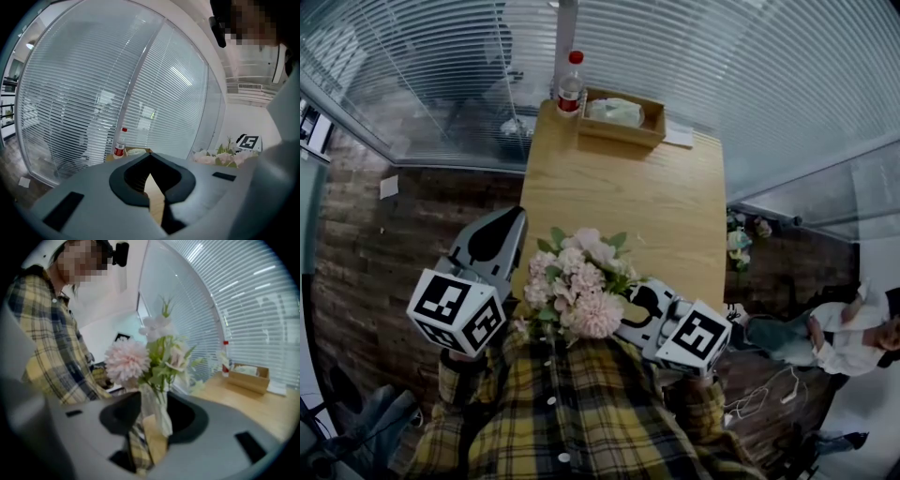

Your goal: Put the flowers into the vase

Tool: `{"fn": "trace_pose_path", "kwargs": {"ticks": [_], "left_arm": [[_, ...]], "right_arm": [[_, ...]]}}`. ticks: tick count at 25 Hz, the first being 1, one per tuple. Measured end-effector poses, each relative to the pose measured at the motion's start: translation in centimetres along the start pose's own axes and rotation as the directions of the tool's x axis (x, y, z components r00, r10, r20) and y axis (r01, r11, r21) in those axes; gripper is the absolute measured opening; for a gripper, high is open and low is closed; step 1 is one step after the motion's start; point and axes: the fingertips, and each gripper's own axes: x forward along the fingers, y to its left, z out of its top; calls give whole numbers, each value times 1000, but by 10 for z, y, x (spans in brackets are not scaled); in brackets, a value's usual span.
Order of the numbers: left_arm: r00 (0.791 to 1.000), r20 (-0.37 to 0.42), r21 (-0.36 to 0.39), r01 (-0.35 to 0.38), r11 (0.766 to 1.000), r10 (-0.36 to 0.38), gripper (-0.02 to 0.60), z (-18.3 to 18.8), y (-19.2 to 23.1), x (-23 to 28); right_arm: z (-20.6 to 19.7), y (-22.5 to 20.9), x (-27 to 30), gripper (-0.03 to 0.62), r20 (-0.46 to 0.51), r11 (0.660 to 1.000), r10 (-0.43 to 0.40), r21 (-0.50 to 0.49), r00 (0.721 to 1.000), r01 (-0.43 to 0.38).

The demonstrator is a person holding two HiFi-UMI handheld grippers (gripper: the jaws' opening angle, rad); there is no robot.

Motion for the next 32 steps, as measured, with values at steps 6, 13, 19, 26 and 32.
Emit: {"fn": "trace_pose_path", "kwargs": {"ticks": [6,13,19,26,32], "left_arm": [[1000,-1,5,7,1000,-7,10,0,-4,2],[1000,11,10,10,1000,-10,11,2,-3,2],[1000,18,11,8,1000,-8,11,6,-1,-3],[999,43,14,10,1000,-11,11,14,6,-22],[999,47,16,8,1000,-9,10,19,6,-19]], "right_arm": [[-4,-9,-10,155,5,999,-35,18,999,35],[-5,-45,-37,155,64,973,-225,65,972,221],[15,-67,-55,110,107,939,-342,53,933,339],[41,-66,-55,38,118,910,-415,33,902,414],[58,-67,-70,34,147,899,-437,36,887,437]]}}
